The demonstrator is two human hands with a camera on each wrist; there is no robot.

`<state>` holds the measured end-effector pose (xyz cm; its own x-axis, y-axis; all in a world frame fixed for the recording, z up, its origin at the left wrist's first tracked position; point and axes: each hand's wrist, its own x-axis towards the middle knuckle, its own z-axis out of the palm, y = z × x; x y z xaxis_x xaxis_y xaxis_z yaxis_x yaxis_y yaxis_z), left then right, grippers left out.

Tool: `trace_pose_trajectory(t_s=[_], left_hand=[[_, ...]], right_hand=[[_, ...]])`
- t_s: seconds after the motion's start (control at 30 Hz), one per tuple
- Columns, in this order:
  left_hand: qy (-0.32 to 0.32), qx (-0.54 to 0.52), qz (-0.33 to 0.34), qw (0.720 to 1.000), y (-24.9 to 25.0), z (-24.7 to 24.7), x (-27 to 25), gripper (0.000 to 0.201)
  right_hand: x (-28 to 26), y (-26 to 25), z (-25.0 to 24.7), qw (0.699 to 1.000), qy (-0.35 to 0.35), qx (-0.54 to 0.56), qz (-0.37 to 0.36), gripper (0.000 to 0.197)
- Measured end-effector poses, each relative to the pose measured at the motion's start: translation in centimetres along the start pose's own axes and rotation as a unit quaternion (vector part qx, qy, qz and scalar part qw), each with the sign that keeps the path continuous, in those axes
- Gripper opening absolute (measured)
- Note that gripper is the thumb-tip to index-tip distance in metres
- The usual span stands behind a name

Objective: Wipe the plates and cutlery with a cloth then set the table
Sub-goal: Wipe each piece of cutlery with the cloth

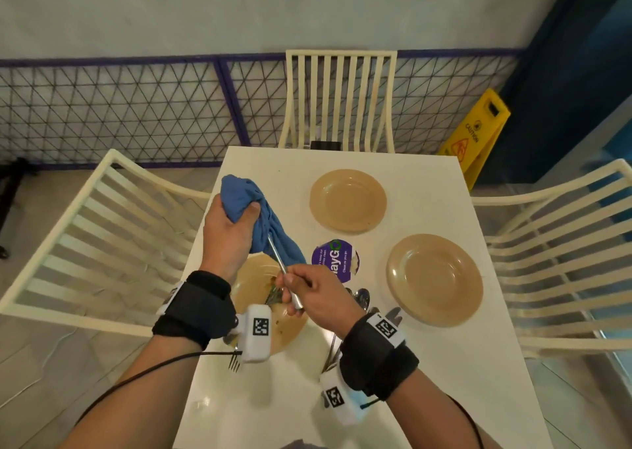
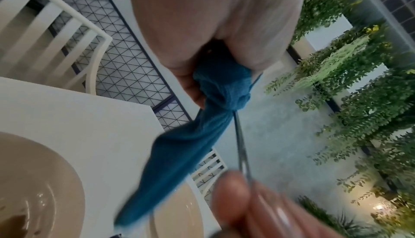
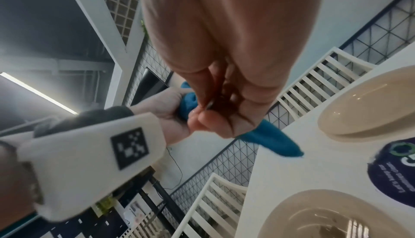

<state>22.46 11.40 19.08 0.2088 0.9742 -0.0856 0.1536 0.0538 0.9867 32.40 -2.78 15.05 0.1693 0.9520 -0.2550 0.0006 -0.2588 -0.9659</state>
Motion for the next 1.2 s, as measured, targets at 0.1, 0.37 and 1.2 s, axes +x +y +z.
trace_pose_trajectory(t_s=[0.1, 0.37, 1.2], left_hand=[[0.021, -0.053, -0.029, 0.998, 0.2, 0.8, -1.3, 0.029], [0.050, -0.105, -0.064, 0.991, -0.6, -0.1, -0.8, 0.030], [-0.267, 0.159, 0.002, 0.950, -4.5, 1.6, -9.6, 0.021]], right_hand=[[0.5, -0.6, 0.2, 1.000, 0.014, -0.014, 0.002, 0.025], [-0.7, -1.5, 0.6, 1.000, 0.015, -0.011, -0.007, 0.027], [0.4, -1.0, -6.6, 0.956, 0.293, 0.014, 0.005, 0.028]])
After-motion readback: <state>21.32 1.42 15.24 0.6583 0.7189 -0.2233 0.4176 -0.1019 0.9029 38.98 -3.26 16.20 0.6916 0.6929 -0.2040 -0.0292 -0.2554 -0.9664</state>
